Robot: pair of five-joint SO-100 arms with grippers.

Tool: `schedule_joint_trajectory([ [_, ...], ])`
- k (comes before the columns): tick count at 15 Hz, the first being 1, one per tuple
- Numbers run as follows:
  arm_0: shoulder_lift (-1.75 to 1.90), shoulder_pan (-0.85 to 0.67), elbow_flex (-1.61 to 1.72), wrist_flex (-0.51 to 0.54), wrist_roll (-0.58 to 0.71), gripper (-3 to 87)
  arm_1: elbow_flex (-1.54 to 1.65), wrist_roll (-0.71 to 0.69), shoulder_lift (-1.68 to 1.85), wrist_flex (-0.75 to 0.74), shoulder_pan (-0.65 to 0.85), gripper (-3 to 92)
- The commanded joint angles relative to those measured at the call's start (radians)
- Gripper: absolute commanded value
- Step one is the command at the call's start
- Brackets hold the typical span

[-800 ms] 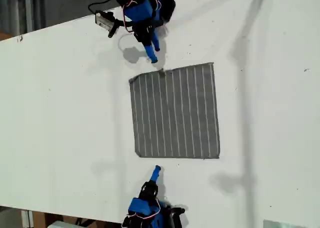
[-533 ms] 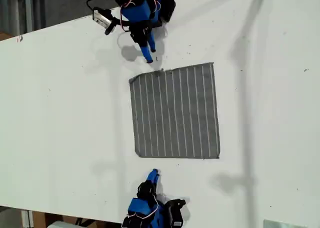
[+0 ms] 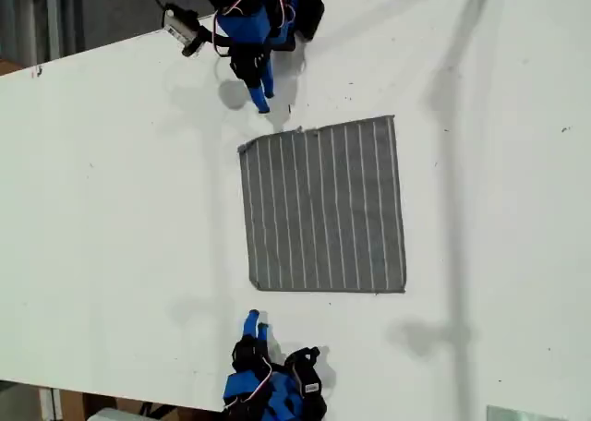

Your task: Grasp corners of a square towel and fold twice.

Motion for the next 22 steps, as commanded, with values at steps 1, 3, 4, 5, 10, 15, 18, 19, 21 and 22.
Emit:
schedule_joint_trajectory([
  [1,0.006,0.023,-0.02,-0.006,0.041,17.3,-0.026,-0.126,-0.089,-0.233,-0.126,29.9],
  [3,0.006,0.044,0.021,-0.103,0.046,16.6,-0.558,-0.17,-1.012,-0.245,-0.199,36.2],
  [4,0.006,0.051,0.023,-0.104,0.046,16.7,-0.887,-0.206,-1.391,-0.144,-0.273,37.5],
  [5,0.006,0.055,0.023,-0.103,0.051,17.0,-1.06,-0.227,-1.569,-0.071,-0.336,37.4],
  [10,0.006,0.058,0.023,-0.098,0.06,15.8,-1.143,0.083,-1.747,0.121,-0.739,38.0],
  [15,0.006,0.061,0.025,-0.091,0.046,15.6,-1.304,0.169,-1.898,0.06,-0.876,37.8],
  [18,0.006,0.067,0.025,-0.087,0.04,15.5,-1.365,0.135,-2.02,-0.014,-0.862,37.6],
  [19,0.006,0.072,0.025,-0.087,0.038,15.5,-1.362,0.133,-2.039,-0.038,-0.857,37.6],
  [21,0.006,0.072,0.025,-0.087,0.038,15.5,-1.365,0.103,-2.083,-0.095,-0.836,37.1],
  [22,0.006,0.075,0.025,-0.086,0.038,15.4,-1.37,0.092,-2.111,-0.123,-0.825,35.3],
])
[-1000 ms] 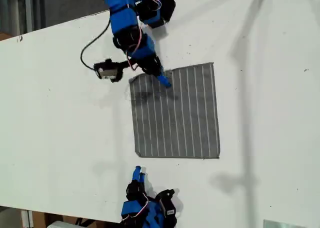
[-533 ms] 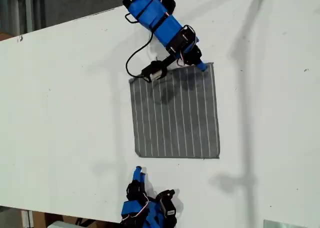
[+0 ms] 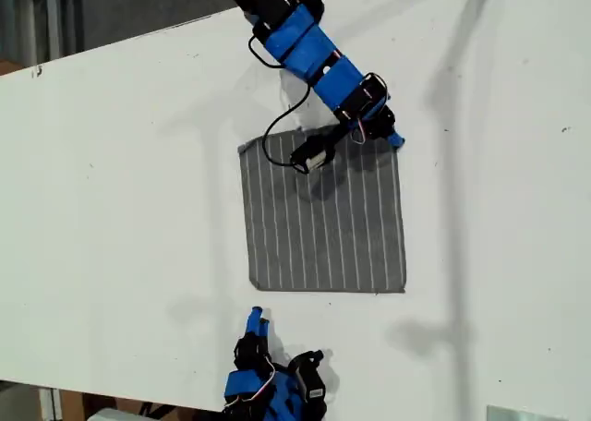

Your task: Grasp corners of a square towel and fold twice.

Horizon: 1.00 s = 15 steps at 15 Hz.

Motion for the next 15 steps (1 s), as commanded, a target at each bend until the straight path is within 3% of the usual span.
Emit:
schedule_joint_trajectory([
  [1,0.006,0.012,0.005,-0.003,-0.015,15.4,-0.06,-0.023,-0.018,-0.054,0.026,25.4],
  [2,0.006,0.015,0.005,-0.003,-0.015,15.4,-0.063,-0.029,-0.034,-0.08,0.032,7.3],
  [3,0.006,0.015,0.005,-0.003,-0.015,15.4,-0.066,-0.034,-0.043,-0.101,0.037,-0.1],
  [8,0.006,0.1,-0.021,0.003,-0.044,15.0,-0.106,-0.034,-0.077,-0.103,0.037,-0.1],
  [10,-0.002,0.298,-0.106,0.067,-0.213,14.5,-0.106,-0.038,-0.077,-0.101,0.043,-0.1],
  [11,-0.075,0.417,-0.178,0.048,-0.281,13.6,-0.106,-0.041,-0.077,-0.1,0.051,-0.1],
  [13,-0.588,0.551,-0.446,-0.026,-0.353,13.1,-0.106,-0.052,-0.078,-0.097,0.066,-0.1],
  [15,-1.255,0.644,-0.914,0.028,-0.333,15.5,-0.104,-0.051,-0.083,-0.097,0.067,-0.1],
])
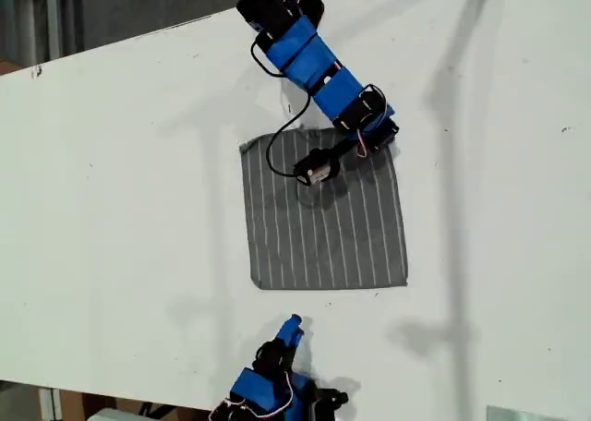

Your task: Grasp corners of a square towel and fold twice.

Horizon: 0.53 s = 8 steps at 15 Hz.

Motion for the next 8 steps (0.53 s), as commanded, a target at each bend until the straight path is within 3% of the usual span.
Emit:
schedule_joint_trajectory([
  [1,-0.739,0.114,-0.508,0.021,-0.008,16.6,-0.002,-0.002,-0.002,0.009,0.021,-0.1],
  [4,-0.989,0.29,-0.588,-0.163,-0.095,18.8,0.002,0.011,-0.02,0.015,0.008,-0.1],
  [8,-1.275,0.453,-0.937,-0.052,-0.155,22.6,0.002,0.011,-0.041,0.003,0.011,-0.1],
])
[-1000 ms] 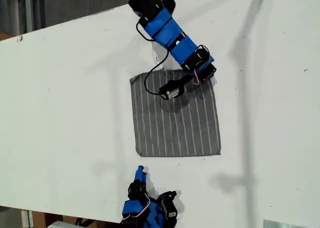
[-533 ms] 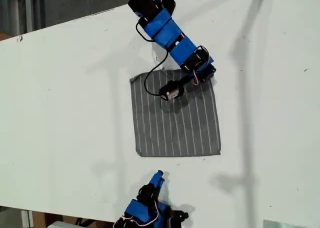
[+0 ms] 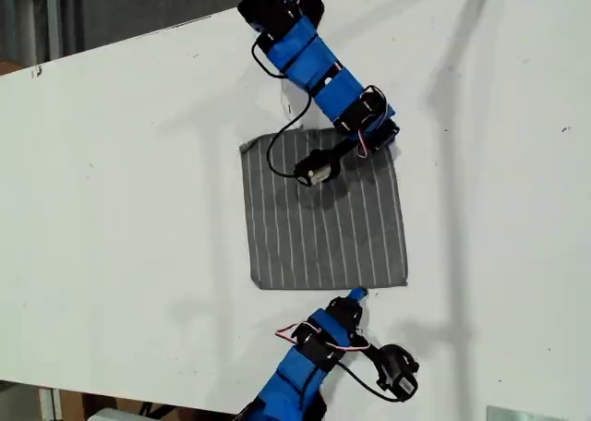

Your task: Grasp corners of a square towel and fold twice.

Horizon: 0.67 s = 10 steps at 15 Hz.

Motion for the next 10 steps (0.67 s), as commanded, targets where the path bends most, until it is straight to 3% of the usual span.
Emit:
schedule_joint_trajectory([
  [1,-0.112,0.066,-0.238,0.011,0.035,22.8,0.009,0.011,-0.02,-0.009,0.011,-0.1],
  [4,-0.413,0.078,-0.644,0.149,0.118,23.5,0.009,0.011,-0.028,-0.015,0.008,-0.1],
  [10,-0.584,0.052,-0.773,0.152,0.175,23.6,0.003,0.011,-0.028,-0.017,0.005,-0.1],
])
